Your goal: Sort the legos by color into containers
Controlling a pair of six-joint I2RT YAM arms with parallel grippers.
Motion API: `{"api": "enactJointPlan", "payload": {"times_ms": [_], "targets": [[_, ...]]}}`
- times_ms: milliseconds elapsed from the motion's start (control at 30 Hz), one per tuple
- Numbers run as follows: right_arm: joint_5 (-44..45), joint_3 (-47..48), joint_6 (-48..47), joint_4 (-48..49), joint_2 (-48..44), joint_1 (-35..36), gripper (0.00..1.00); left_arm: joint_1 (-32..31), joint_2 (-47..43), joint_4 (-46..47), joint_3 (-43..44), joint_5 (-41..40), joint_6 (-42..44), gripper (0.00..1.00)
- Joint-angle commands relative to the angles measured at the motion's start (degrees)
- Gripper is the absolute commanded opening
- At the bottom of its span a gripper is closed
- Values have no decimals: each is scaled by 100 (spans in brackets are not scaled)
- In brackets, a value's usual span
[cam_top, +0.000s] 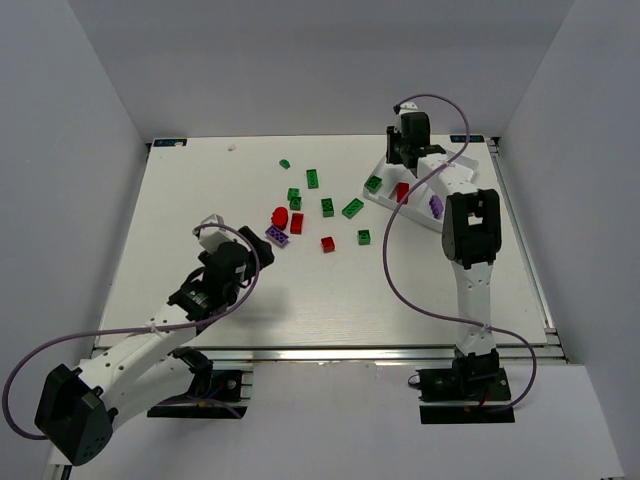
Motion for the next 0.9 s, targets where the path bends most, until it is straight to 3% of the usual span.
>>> {"api": "enactJointPlan", "payload": {"times_ms": [0,100,133,300,367,433,667,767,800,833,867], "targets": [[337,297,113,421,50,-45,22,17,43,32,68,42,58,98],[364,244,95,465,94,-80,48,17,96,102,68,69,93,98],[320,226,69,465,103,-89,62,17,113,137,59,121,111,98],[-145,200,-150,456,15,-124,73,17,411,348,225,411,348,98],[-338,217,-221,395,-64,-133,73,17,509,366,278,508,383,98],[-1084,218,-659,202,-265,-159,74,17,588,357,331,534,392,98],[-5492,-1275,-1925,316,-1688,-379,64,52,483,252,331,333,304,95],[-6043,-1890,-2251,141,-2225,-292,52,218,605,138,515,376,436,82],[-6017,-2022,-2347,79,-2478,-247,45,289,667,94,594,516,567,75],[-5991,-2285,-2461,-9,-2585,-221,42,368,754,41,691,613,646,60],[-5895,-2418,-2593,-62,-2708,-177,39,543,981,-55,944,718,717,55]]}}
